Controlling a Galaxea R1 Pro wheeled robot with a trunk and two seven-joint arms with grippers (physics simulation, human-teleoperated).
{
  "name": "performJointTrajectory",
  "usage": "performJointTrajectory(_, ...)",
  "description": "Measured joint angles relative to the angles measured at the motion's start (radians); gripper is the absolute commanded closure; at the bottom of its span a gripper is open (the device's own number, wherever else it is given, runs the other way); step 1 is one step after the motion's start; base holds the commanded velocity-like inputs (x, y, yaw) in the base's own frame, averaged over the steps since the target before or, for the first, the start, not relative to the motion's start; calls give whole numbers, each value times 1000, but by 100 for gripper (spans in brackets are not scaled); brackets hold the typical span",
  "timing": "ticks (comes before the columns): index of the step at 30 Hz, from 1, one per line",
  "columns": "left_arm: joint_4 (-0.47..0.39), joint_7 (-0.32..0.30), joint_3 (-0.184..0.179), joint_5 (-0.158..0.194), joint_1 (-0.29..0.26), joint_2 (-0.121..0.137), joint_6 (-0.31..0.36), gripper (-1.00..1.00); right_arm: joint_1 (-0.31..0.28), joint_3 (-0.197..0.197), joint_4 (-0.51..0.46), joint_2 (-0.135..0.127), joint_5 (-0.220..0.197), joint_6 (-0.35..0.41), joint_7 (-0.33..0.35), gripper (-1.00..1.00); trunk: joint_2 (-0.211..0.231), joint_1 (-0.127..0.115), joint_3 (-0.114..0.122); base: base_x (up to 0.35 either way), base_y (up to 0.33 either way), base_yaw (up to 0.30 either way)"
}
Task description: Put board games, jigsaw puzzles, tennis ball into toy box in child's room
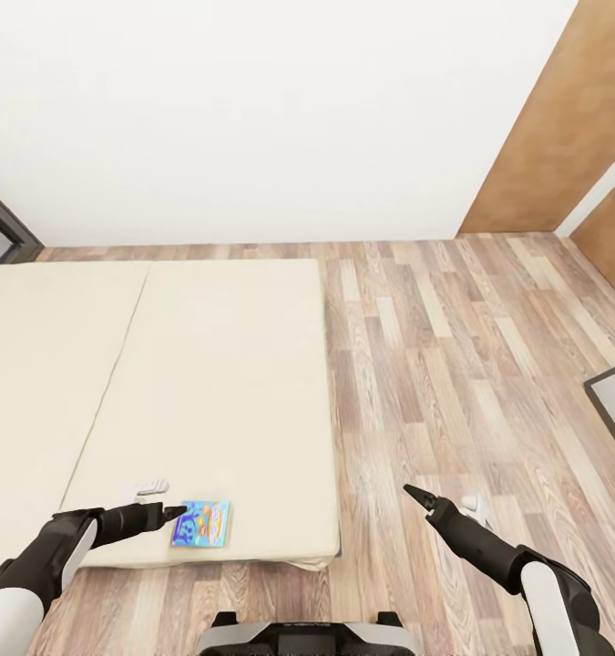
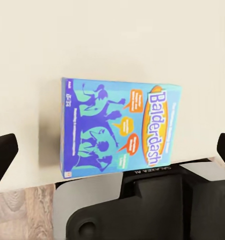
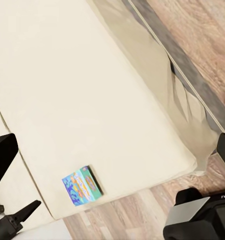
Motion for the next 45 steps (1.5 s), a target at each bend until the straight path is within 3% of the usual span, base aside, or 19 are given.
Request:
performJointTrajectory(23,0,-7,0,-2,-17,0,4,-100,0,-2,-1,0,-1,-1,5,-100,0,0,-28,0,0,0)
performJointTrajectory(27,-23,-8,23,6,-39,-19,10,-100,-22,-19,6,1,3,-24,0,-100,0,0,-28,0,0,0)
performJointTrajectory(37,-77,-9,25,6,-96,-23,13,-100,-36,-14,11,-3,2,-80,2,-100,0,0,-28,0,0,0)
performJointTrajectory(45,-78,-9,25,6,-99,-23,13,-100,-37,-13,22,-3,5,-125,3,-100,0,0,-28,0,0,0)
